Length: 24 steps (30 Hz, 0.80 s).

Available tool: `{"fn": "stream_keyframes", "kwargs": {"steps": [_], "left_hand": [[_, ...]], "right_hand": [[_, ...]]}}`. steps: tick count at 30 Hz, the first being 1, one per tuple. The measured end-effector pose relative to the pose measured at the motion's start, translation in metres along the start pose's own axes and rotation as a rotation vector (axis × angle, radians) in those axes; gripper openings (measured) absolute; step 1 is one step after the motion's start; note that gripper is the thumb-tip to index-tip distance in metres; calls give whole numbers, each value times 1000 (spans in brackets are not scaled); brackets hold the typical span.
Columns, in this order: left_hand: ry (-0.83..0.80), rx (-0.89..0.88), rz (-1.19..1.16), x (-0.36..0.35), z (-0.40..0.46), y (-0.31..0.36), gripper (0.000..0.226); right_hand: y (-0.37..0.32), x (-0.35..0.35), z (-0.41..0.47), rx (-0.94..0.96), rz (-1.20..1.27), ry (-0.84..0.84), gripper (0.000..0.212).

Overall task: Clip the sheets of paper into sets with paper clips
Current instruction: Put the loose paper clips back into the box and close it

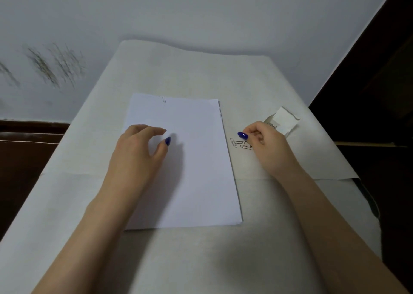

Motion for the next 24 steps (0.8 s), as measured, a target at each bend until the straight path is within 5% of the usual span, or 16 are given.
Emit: {"fn": "stream_keyframes", "kwargs": {"steps": [24], "left_hand": [[-12,-4,-12,-3,0,-1,32]], "right_hand": [[-5,1,-6,49,-69,14,6]]}}
Point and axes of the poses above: each hand's wrist, its own z-axis towards the middle knuckle, its own x-axis out of the back of the hand, y = z × x, the point moved 6 cm from there along z, towards the middle knuckle, and after that the axes turned 7 degrees about x, right-handed, at the moved point
